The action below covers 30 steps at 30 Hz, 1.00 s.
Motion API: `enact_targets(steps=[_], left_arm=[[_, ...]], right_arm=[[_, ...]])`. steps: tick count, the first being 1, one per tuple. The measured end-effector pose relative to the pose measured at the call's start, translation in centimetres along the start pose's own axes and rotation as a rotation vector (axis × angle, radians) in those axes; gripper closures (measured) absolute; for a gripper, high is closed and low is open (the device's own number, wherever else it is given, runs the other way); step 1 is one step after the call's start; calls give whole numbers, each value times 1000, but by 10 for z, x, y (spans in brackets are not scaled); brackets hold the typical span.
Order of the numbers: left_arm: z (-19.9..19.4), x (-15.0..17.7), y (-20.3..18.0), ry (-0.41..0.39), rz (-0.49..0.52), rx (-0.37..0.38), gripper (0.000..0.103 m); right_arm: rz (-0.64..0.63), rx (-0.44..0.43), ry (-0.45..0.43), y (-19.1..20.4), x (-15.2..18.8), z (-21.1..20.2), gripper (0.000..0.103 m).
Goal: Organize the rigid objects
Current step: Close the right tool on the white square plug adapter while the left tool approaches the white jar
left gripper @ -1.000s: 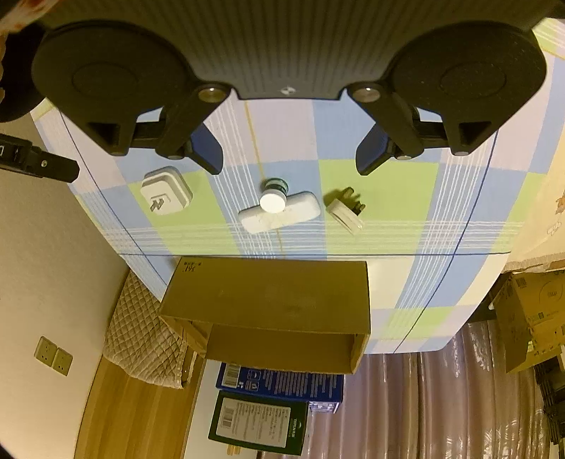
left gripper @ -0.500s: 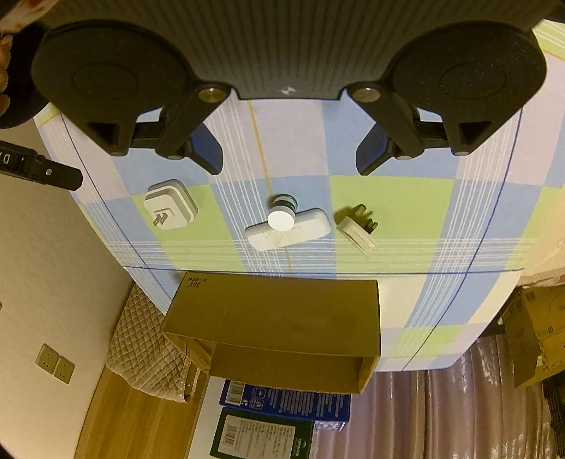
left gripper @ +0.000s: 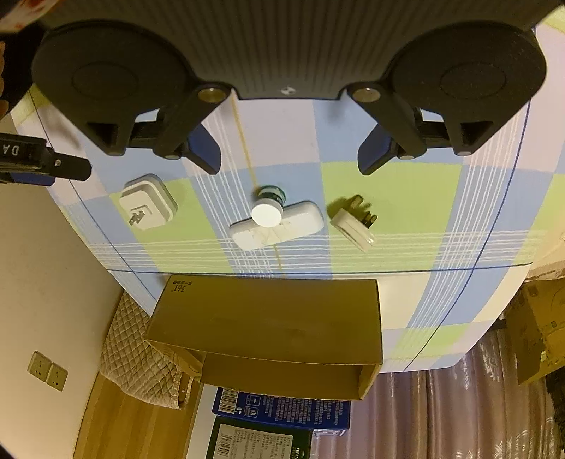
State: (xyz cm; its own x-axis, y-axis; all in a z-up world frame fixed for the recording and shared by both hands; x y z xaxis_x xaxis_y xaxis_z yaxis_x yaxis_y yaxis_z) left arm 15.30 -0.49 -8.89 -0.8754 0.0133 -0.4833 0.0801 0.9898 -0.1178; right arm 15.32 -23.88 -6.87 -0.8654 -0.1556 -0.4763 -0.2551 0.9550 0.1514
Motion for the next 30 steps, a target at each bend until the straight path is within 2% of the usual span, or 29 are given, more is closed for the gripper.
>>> enact_targets(steps=[7,15,23,27,30], left_arm=[[22,-9,-2,-2,43,-8,21],[46,-14,-2,8,60,20,21],[63,-19,-4,11,90,26,21],[69,-23,-6,-1,107,23,21],[72,-26,-8,-9,114,19,21]], right_arm=[[-68,14,7,3,-13,32,19],[-181,46,0,9,-24,72,19],[-215,73,16,9,-32,101,20],[-203,60,26,10,-35,109,20],[-189,58,29,9,-37,111,26]])
Point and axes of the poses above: each gripper's, at about its wrist camera, not at the fingertips, and z roughly the way its jaws point, y to its left, x to its underside, the point moved 9 cm from there along z, roughly the way its jaws point, and after that the axes turned 14 degrees about y, right-handed, at the moved point
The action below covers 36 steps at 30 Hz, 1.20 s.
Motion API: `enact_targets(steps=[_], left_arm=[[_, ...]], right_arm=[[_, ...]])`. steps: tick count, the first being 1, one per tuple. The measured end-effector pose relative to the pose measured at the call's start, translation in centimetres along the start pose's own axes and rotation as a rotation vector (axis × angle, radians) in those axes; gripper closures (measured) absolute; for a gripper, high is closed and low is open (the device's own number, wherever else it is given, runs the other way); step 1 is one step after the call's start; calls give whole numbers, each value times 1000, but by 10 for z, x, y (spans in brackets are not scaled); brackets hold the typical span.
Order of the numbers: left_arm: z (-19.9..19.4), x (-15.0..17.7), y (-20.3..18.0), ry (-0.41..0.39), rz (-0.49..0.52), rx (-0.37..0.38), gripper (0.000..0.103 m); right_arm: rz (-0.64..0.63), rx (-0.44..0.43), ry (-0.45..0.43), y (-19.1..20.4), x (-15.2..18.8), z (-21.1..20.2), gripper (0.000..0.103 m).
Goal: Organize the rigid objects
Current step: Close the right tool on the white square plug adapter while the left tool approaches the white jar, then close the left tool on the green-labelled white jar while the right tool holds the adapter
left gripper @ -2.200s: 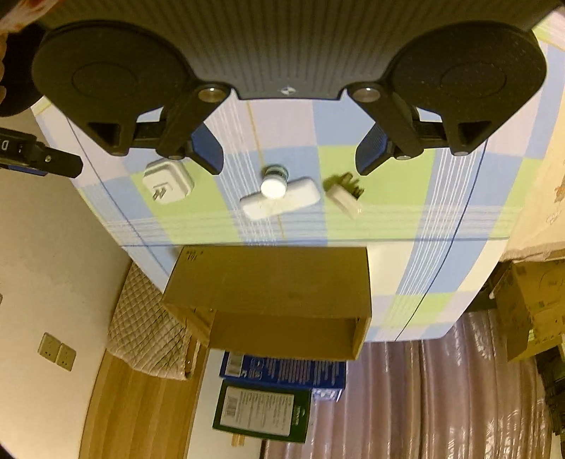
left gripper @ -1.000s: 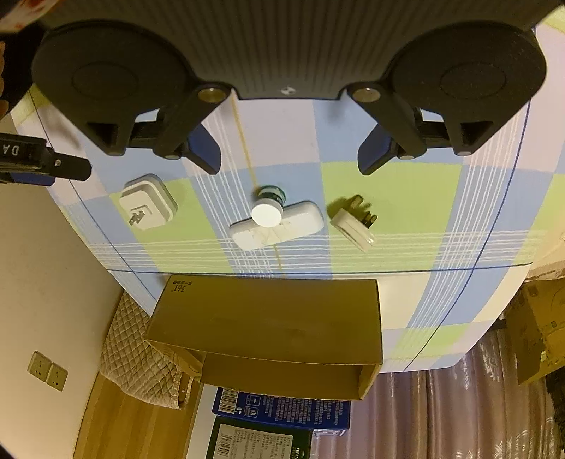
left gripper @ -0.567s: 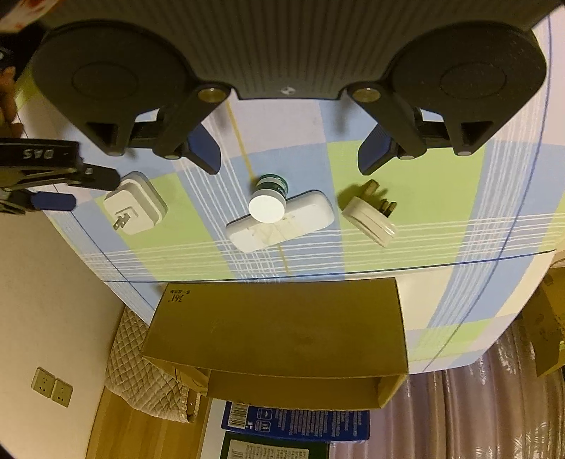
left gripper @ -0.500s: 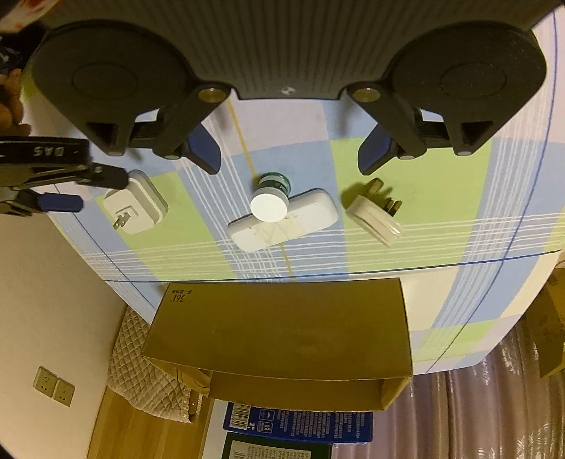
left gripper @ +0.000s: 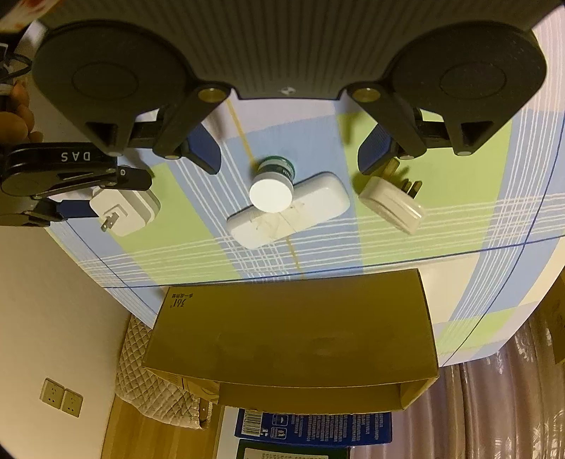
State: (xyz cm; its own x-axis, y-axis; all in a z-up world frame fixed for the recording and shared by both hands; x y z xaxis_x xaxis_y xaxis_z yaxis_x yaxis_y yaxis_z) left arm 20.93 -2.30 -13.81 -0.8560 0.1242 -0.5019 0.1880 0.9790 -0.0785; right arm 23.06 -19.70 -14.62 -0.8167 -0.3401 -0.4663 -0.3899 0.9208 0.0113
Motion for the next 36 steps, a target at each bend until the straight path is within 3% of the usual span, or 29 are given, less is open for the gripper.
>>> enact_targets(steps=[6,10,18,24,27,36], left_arm=[[8,-4,-7,-5,35,-12,23],[16,-7,-13,-1,50,-24,28],[29,-11,-19,-5,62,-55,53],[33,-10,-17,-12,46,-85,66],[31,-11,-18,-20,45,-85,78],[17,-5,-19,-4,43,-58,78]], right_arm=[[7,12,7,-4,0,3,41],[1,18,5,-2,0,3,42],[20,-4,-4,0,0,-1,42],[36,-1,-2,-1,-1,0,42],[39,-4,-3,-1,-1,0,42],[36,-4,-21,3,-2,-6,42]])
Point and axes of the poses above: each gripper's, at about its wrist camera, not at the fingertips, and z roughly the way its jaws point, y to its left, x to its underside, the point moved 9 cm from there along z, roughly the way its jaws point, and after that the axes turned 14 degrees about y, right-handed, at the moved point
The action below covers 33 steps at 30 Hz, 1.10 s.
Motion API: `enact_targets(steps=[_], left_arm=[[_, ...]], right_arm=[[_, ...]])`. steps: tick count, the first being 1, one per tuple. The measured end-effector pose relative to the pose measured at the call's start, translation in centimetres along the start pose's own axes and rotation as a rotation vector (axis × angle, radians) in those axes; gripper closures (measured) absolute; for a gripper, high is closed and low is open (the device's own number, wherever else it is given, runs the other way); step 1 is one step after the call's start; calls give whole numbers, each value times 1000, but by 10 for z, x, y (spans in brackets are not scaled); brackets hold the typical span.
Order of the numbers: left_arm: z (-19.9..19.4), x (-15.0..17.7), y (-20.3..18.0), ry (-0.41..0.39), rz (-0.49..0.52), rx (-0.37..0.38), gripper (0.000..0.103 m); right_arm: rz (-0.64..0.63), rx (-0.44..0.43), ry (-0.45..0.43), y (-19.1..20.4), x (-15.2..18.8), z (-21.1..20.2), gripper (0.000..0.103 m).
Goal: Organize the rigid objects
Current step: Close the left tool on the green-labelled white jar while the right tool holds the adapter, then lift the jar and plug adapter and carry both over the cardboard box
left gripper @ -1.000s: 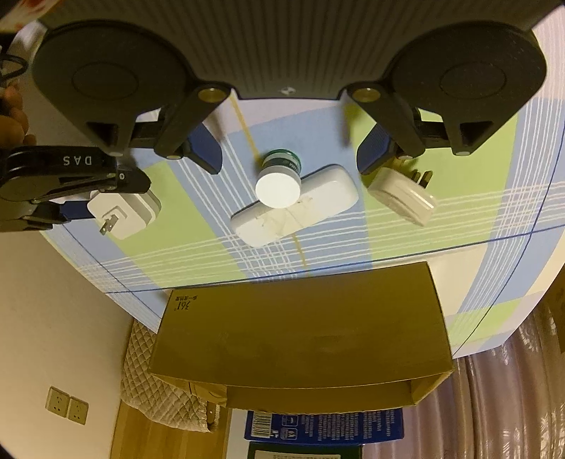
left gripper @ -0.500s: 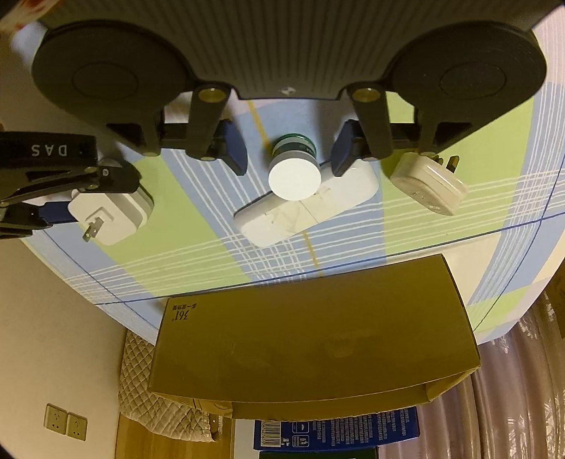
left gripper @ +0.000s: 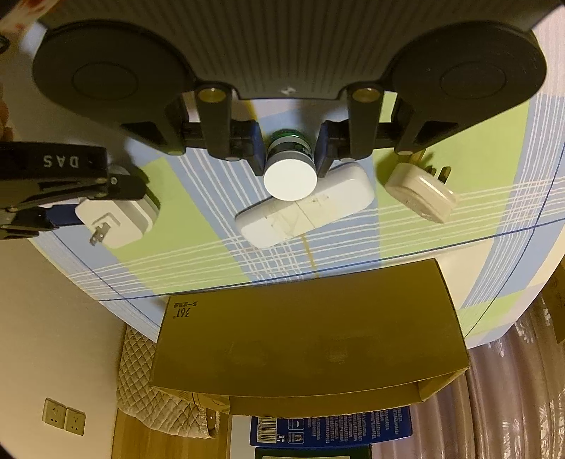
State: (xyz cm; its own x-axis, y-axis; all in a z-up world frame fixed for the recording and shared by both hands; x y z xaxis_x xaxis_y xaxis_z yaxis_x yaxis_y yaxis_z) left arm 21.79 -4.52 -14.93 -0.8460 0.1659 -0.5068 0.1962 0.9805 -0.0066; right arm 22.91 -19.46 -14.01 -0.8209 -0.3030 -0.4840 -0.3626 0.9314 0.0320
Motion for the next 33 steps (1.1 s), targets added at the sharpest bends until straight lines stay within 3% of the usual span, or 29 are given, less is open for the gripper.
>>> enact_targets(steps=[12,33], left_arm=[[-41,4,10,5,-60,-4,78],[-102,7,8,-31,-92,32,78]], right_arm=[[-19,-38,-57,28,-10,-36,42],[34,-97,-95,42,8,-105,42]])
Point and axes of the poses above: each gripper's, at about its wrist camera, not at the fingertips, and z roughly the way its jaws point, y to its left, x to its underside, the point moved 9 cm from there along z, roughly the way its jaws point, and after that the axes turned 14 degrees about y, right-handed, at the moved point
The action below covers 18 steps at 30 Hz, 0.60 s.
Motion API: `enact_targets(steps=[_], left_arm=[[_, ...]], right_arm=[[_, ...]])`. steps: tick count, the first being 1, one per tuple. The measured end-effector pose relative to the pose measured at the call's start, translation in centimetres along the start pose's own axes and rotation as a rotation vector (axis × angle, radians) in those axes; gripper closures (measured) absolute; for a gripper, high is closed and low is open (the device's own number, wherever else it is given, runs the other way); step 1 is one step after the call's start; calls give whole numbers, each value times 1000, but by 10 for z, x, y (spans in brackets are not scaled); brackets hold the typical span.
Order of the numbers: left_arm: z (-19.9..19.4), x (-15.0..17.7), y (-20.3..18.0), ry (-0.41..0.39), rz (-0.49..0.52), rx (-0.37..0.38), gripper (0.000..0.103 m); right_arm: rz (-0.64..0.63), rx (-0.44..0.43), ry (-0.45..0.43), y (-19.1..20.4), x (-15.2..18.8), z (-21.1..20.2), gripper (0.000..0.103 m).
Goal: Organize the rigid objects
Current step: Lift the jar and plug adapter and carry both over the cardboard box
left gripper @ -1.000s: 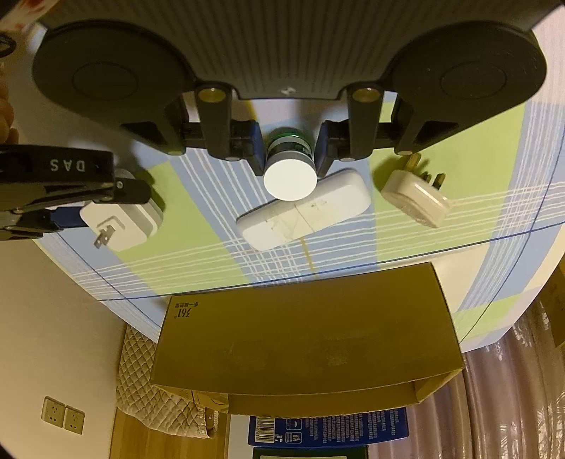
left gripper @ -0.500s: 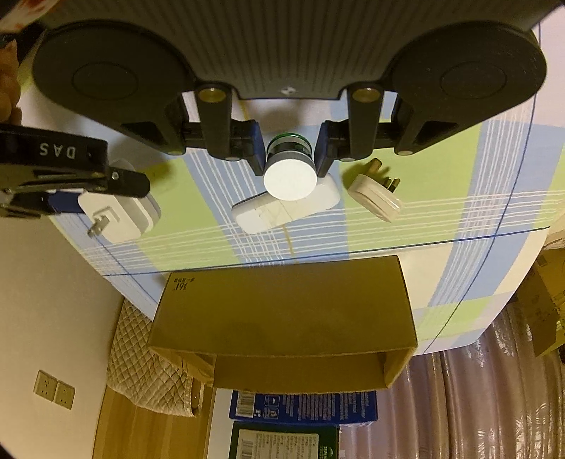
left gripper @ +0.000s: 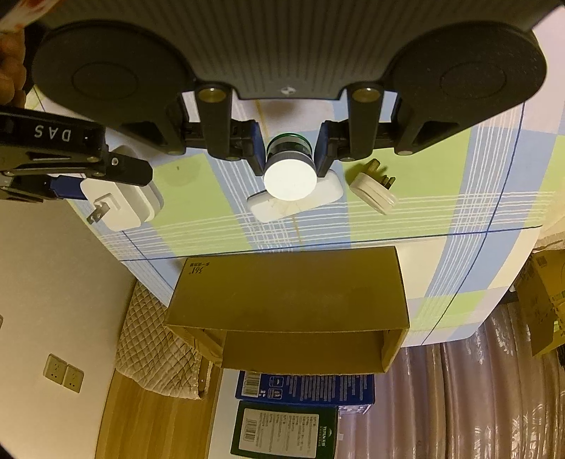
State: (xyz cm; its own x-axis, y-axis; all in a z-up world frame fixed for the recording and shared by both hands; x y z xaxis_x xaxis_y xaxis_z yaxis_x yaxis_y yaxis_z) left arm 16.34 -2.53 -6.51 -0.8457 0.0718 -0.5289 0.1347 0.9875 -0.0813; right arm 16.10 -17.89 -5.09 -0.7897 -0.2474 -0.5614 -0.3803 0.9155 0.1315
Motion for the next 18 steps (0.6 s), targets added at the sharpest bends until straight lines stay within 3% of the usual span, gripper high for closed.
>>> enact_targets(steps=[11,18], left_arm=[[-7,-14,-8,-13,20,24,78],[-9,-51,-5,-34,33,47,78]], right_arm=[[12,16,-26,-12,-14,-17,42],[-44,30,-59,-13,-53,-22,42]])
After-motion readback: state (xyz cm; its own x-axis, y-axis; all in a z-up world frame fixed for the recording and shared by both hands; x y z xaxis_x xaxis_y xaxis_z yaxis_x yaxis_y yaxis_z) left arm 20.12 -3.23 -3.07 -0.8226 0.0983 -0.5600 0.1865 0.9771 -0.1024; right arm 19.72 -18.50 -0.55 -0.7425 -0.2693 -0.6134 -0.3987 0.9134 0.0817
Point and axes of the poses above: each gripper's, at about its wrist camera, not at the fingertips, and z roughly the way its jaws point, y to its left, x to its underside, the point moved 9 cm from there along z, roughly the way its jaws point, and after that the axes turned 14 degrees about y, right-handed, at the moved point
